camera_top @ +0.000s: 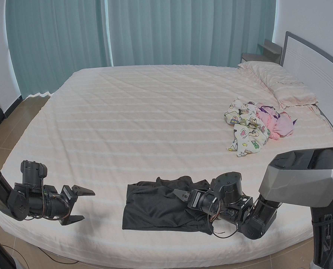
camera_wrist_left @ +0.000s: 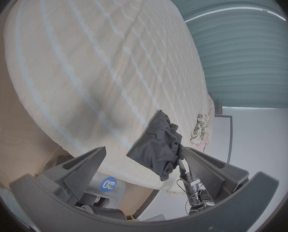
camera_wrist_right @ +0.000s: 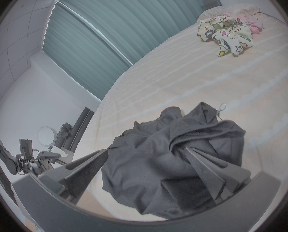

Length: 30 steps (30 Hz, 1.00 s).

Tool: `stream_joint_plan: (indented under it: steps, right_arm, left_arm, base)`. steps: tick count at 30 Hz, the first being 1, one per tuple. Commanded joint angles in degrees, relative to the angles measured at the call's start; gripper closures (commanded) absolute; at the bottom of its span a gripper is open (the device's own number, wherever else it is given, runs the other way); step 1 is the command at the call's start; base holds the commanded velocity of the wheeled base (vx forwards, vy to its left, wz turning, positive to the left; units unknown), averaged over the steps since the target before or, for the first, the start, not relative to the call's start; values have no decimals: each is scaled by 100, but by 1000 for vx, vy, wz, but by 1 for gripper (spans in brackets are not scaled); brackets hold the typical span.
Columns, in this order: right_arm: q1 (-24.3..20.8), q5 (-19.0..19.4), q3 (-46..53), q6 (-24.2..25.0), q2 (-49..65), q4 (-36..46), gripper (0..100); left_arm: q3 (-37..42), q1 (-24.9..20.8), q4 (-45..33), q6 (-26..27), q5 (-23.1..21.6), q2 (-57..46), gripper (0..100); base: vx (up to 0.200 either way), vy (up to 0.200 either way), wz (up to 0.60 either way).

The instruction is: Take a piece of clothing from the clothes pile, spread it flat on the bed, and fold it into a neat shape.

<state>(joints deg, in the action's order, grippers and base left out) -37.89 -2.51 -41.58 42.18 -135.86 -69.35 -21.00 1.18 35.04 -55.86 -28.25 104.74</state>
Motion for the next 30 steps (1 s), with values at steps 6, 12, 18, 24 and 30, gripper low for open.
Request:
stream_joint_plan:
  steps: [6,12,18,24,30]
  right_arm:
    - [247,-30,-25,-272,34,-8,0]
    - [273,-30,106,-412,-28,1,0]
    - [370,-21,-104,-483,-292,18,0]
    - [748,-30,-271,-562,-397,62,100]
    - [1170,-13,-280,-562,-283,71,100]
  left_arm:
    - [17,-4,12,-4,3,64,0]
    - [9,-4,12,5,12,90,0]
    - [9,-4,12,5,12,99,0]
    - [9,-4,12,5,12,99,0]
    - [9,-4,12,13,12,108,0]
  base:
    - [0,0,0]
    - [0,0,0]
    - [0,0,0]
    - [0,0,0]
    - [0,0,0]
